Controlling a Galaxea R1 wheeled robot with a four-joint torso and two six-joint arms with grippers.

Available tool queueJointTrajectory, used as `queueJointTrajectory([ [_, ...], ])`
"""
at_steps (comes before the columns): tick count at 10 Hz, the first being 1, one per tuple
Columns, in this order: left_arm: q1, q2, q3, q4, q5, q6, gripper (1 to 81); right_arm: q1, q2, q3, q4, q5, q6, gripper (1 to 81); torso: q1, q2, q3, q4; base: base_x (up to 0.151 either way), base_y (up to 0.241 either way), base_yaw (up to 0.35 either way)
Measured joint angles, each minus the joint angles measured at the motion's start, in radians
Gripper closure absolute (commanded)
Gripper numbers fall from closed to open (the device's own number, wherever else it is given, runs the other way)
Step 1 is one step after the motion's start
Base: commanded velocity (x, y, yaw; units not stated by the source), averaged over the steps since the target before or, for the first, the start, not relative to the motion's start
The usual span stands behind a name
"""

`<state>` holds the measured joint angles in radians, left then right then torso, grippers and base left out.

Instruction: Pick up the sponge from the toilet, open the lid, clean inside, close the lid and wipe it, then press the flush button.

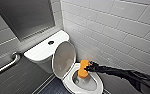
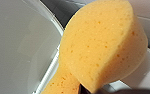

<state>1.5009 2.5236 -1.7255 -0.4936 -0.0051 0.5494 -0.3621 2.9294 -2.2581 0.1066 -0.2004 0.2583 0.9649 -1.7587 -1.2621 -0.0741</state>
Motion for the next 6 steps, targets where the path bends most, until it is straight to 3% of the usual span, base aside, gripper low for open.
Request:
queueJointTrajectory([
  [6, 0.093, 0.041, 0.040, 0.001, -0.048, 0.074, 1.0, -0.063, 0.040, -0.051, 0.000, 0.046, 0.000, 81.1, 0.000, 0.000, 0.000, 0.000, 0.000, 0.000, 0.000],
])
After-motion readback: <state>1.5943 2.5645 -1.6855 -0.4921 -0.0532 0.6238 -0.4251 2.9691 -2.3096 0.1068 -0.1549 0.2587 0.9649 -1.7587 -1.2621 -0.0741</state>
